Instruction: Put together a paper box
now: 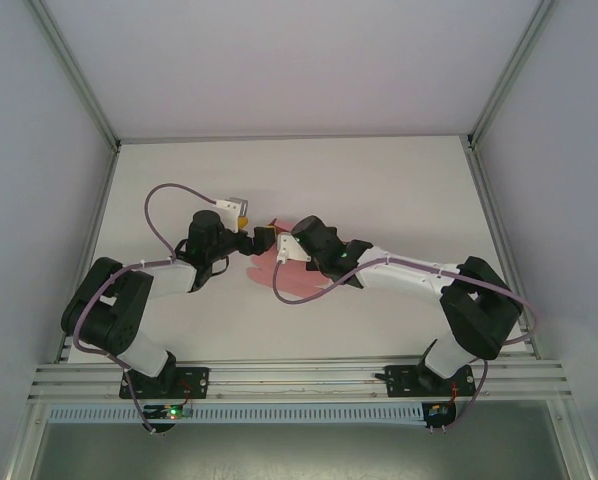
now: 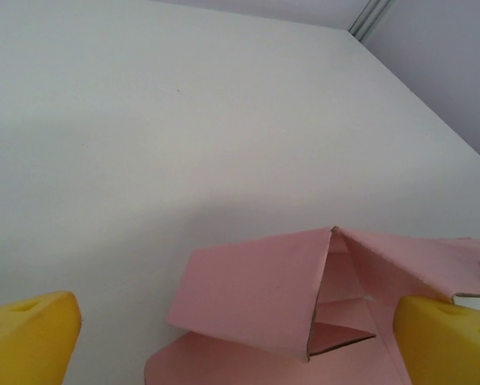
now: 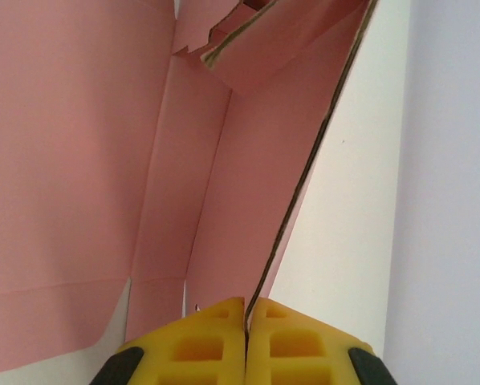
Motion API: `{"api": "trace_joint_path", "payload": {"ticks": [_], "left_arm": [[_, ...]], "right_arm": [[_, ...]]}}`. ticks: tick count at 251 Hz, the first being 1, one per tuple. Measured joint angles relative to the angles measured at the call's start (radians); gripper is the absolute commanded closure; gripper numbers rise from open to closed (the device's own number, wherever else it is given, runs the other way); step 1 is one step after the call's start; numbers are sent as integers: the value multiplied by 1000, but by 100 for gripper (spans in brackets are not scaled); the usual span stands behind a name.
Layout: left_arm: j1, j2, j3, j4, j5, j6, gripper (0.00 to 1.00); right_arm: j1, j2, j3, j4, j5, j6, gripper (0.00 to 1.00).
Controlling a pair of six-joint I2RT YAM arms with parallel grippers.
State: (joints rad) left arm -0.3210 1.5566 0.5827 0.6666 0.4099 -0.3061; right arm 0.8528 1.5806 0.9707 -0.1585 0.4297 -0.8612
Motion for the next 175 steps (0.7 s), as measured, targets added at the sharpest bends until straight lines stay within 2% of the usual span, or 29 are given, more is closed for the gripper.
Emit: {"api": "trace_joint_path", "payload": {"ticks": [91,175], "left_arm": [[11,-22,42,-35,-26,-17,1],[11,22,51,-8,61,-17,0]], "right_arm": [[-31,2,47,-98,-78,-9,100],[-89,63,131,-141,-97,-8,100]]}}
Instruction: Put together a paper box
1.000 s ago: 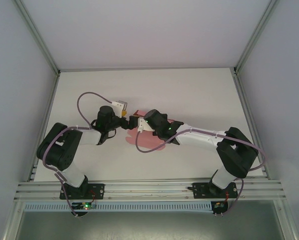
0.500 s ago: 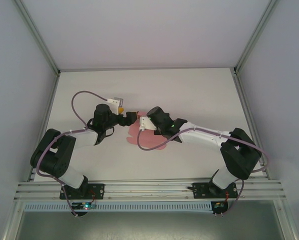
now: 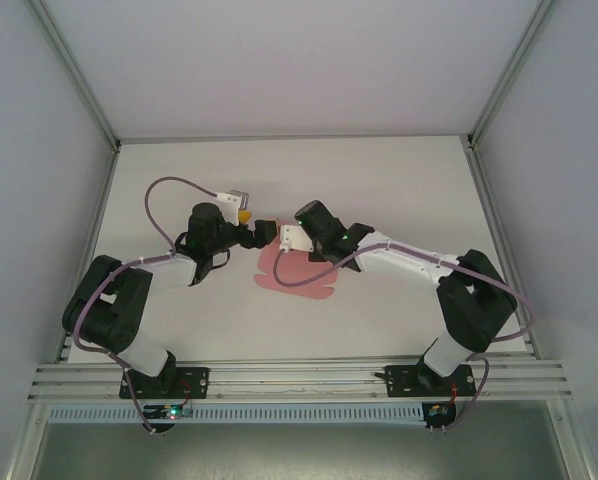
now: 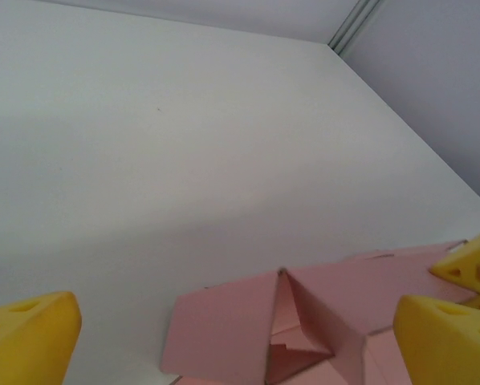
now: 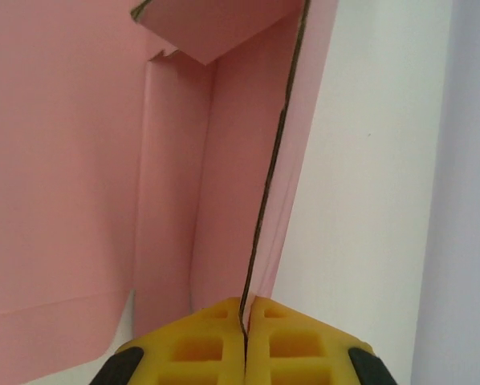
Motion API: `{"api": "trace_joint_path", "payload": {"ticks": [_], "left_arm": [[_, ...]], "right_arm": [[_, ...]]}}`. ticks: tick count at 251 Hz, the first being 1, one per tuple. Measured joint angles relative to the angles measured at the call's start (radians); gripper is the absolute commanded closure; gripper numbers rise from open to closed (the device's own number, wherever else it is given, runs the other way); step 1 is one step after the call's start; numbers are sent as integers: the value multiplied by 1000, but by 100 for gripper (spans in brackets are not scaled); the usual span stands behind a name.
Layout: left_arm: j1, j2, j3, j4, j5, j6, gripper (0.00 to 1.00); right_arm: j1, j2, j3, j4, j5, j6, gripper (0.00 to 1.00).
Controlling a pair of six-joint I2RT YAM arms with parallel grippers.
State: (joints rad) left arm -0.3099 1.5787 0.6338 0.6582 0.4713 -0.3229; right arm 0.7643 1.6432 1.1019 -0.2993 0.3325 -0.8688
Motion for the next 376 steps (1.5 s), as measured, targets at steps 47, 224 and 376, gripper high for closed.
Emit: {"api": "trace_joint_path", "payload": {"ticks": [47,224,376], "left_arm": [[-2,110,75,-10,8,0,0],[26,11,8,-40,-65,-95,0],[69,-97,-63,-113,-304,-157,6]], "right_arm": [[-25,63,57,26,29,-2,100],[56,128,-189,381,153,-110,100],[10,50,-153,432,207,-309,100]]}}
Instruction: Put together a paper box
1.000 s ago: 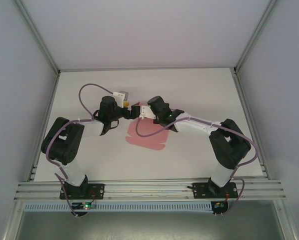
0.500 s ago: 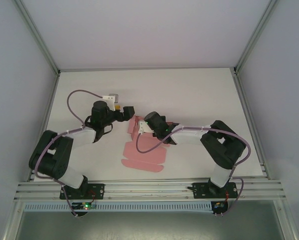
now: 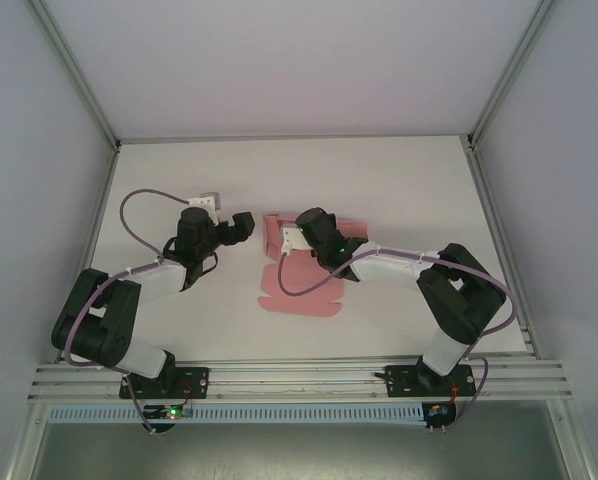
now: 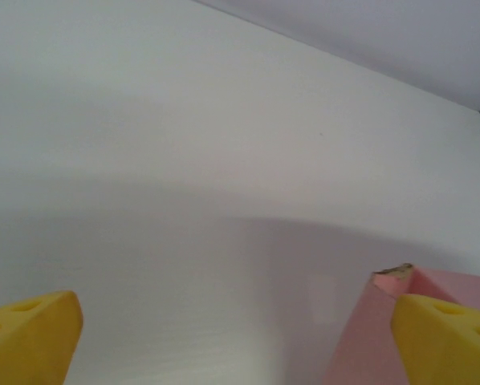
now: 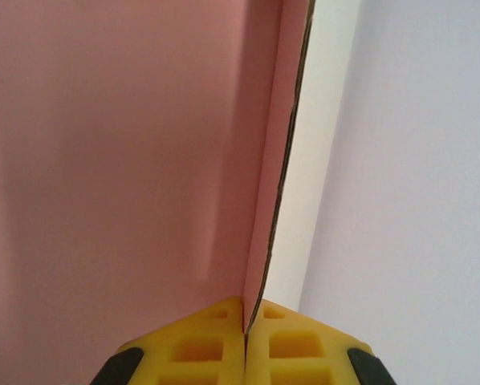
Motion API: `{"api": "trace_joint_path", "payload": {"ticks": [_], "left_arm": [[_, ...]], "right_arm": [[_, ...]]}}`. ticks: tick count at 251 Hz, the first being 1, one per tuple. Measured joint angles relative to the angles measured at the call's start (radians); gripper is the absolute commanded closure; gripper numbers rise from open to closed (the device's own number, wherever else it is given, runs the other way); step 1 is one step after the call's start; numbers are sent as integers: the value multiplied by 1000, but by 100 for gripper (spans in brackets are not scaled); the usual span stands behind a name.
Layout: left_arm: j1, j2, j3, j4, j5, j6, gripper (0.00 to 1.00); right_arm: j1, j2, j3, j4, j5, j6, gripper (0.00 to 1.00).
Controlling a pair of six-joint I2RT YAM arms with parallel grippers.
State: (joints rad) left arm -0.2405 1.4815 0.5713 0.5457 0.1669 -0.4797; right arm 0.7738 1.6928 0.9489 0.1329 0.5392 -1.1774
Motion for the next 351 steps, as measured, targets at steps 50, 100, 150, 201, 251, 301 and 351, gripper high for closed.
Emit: {"api": "trace_joint_path", "payload": {"ticks": [50,100,150,201,251,301,351], "left_arm": [[40,77,39,-12,14,-34,18],[44,200,76,56,213,-32,24],[43,270,56,197,414,-18,26],[39,338,39,343,571,6,35],[11,347,35,375,637,63,36],[-36,332,35,357,603,133,36],[-47,308,9,349,576,148,36]], "right_arm": [[1,-20,-27,48,-2,-12,100],[5,-75,-75,86,-7,-8,100],[49,-85,-151,158,31,-27,100],[70,-90,-201,225,69,-26,100],[95,-98,-237,269,97,-24,100],[106,-129,-238,258,119,-23,100],[110,-133,-242,241,122,-3,100]]}}
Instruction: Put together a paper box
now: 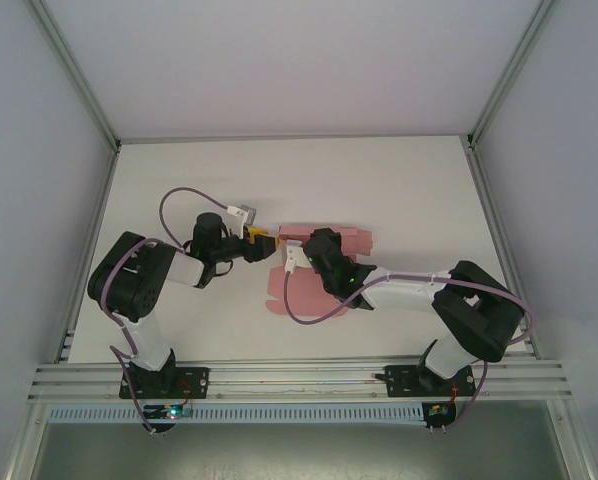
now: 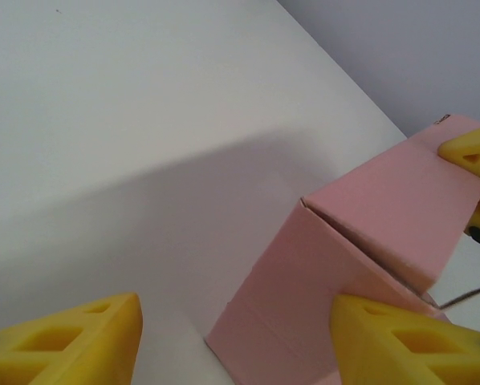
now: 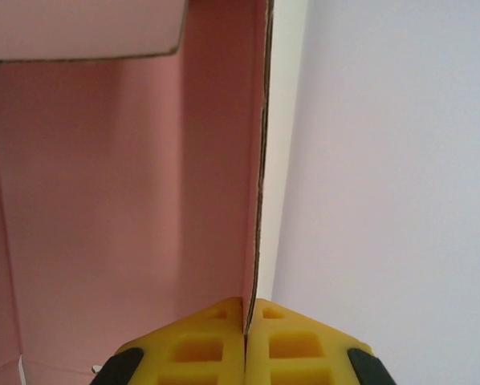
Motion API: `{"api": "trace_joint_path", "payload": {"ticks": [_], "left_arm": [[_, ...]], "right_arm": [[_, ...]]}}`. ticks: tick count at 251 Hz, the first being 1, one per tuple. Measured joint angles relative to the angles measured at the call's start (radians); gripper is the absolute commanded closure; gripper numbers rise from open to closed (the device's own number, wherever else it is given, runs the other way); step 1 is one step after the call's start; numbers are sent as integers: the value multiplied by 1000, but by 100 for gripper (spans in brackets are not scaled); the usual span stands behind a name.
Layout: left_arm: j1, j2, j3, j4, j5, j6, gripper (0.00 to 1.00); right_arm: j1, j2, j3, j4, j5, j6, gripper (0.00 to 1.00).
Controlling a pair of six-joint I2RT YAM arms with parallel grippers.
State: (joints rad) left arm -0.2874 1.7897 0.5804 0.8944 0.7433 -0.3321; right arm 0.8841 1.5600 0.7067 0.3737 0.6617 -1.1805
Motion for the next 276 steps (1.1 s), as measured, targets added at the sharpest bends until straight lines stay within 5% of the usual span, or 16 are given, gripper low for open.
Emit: {"api": "trace_joint_path", "payload": {"ticks": [276], "left_arm": [[-78,-30,-14,-113,71,86,49]], "right_arm": [[4,-13,-9,-61,-20,41,100]]}}
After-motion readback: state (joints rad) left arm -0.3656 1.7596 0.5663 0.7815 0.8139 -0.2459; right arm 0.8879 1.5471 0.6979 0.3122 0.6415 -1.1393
